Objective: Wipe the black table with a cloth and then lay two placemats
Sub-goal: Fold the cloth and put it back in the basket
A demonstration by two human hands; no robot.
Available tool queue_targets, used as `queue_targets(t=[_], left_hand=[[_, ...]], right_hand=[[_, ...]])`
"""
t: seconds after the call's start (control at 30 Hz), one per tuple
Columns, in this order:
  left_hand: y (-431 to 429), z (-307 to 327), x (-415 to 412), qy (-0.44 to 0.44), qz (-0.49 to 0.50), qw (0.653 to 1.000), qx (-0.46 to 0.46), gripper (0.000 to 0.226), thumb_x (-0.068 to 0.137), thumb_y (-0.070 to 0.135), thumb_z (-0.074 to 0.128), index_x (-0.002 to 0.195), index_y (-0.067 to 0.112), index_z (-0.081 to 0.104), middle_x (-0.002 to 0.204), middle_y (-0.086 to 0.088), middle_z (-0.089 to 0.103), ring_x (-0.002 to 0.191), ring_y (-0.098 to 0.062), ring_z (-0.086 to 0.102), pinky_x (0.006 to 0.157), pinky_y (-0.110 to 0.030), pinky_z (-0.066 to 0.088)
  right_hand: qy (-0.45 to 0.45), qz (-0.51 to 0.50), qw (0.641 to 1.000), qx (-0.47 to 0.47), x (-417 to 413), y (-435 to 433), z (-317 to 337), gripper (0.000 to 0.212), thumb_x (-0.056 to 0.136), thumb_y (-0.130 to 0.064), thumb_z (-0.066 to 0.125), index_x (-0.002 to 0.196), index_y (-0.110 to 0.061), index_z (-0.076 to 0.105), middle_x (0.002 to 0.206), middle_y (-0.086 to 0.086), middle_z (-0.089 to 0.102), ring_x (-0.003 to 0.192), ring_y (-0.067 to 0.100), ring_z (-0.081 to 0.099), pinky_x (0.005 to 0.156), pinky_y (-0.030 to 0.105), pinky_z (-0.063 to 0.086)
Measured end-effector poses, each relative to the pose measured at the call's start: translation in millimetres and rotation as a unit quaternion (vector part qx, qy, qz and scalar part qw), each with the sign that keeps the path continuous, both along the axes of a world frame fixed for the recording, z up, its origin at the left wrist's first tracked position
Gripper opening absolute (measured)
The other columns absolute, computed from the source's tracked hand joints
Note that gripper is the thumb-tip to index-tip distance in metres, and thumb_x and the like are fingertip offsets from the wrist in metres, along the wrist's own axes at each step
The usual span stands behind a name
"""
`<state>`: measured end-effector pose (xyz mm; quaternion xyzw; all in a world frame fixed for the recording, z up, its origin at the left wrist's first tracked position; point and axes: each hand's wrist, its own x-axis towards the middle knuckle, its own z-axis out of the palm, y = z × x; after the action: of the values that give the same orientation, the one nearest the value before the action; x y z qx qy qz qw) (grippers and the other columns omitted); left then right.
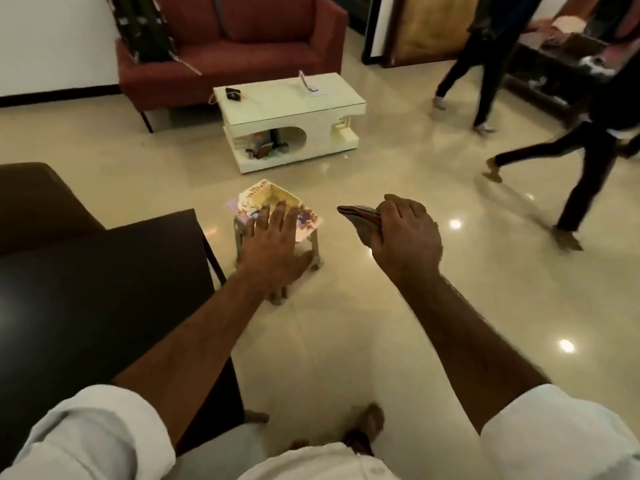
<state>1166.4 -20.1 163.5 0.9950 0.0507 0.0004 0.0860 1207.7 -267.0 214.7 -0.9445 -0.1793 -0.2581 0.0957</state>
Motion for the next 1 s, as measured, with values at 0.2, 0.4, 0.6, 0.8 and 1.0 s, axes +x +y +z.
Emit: queue_targets(t=[0.2, 0.4, 0.6, 0.8, 1.0], left_hand=[[30.8, -40.6, 99.6, 0.002, 0.085, 0.996, 0.01, 0.106, 0.099, 0.078, 0.055, 0.176, 0.019, 0.013, 0.185, -0.013, 0.011, 0.17, -0.043, 0.012, 0.133, -0.064, 0.021], [53.7, -80.8, 182.0, 0.003, 0.174, 0.982, -0.073, 0.105, 0.097, 0.079, 0.058, 0.175, 0.018, 0.021, 0.183, -0.012, 0.022, 0.168, -0.039, 0.023, 0.132, -0.061, 0.028], [87.7, -125.9, 281.8, -0.009, 0.251, 0.876, -0.412, 0.088, 0.097, 0.034, 0.086, 0.169, 0.014, 0.04, 0.168, -0.004, 0.051, 0.15, -0.017, 0.049, 0.117, -0.023, 0.039], [144.5, -208.4, 365.3, -0.014, 0.302, 0.694, -0.653, 0.06, 0.094, 0.021, 0.086, 0.147, 0.003, 0.066, 0.139, -0.016, 0.076, 0.133, -0.039, 0.07, 0.109, -0.051, 0.061], [181.4, -283.6, 423.4, -0.01, 0.436, 0.571, -0.696, 0.042, 0.101, 0.014, 0.082, 0.138, 0.0, 0.068, 0.126, -0.017, 0.079, 0.116, -0.04, 0.079, 0.085, -0.053, 0.07]], right_hand=[[0.058, 0.088, 0.994, -0.006, 146.6, 32.8, -28.4, 0.038, 0.098, -0.043, 0.077, 0.116, -0.01, 0.07, 0.116, 0.009, 0.076, 0.103, 0.038, 0.072, 0.076, 0.045, 0.056], [0.154, 0.181, 0.971, -0.043, 271.5, 84.8, -50.9, 0.036, 0.103, -0.047, 0.071, 0.122, -0.017, 0.064, 0.103, 0.008, 0.077, 0.079, 0.036, 0.073, 0.062, 0.036, 0.047], [0.356, 0.261, 0.897, 0.0, 390.0, 159.1, -102.0, 0.038, 0.093, -0.04, 0.077, 0.125, -0.021, 0.068, 0.11, 0.004, 0.08, 0.094, 0.032, 0.074, 0.079, 0.043, 0.063], [0.537, 0.258, 0.801, 0.057, 493.8, 247.3, -191.9, 0.036, 0.089, -0.018, 0.087, 0.122, -0.016, 0.072, 0.11, -0.004, 0.073, 0.103, 0.02, 0.07, 0.096, 0.045, 0.062], [0.705, 0.146, 0.669, 0.186, 568.9, 302.6, -276.5, 0.044, 0.089, 0.004, 0.086, 0.126, -0.015, 0.071, 0.118, 0.007, 0.079, 0.112, 0.03, 0.078, 0.082, 0.038, 0.07]])
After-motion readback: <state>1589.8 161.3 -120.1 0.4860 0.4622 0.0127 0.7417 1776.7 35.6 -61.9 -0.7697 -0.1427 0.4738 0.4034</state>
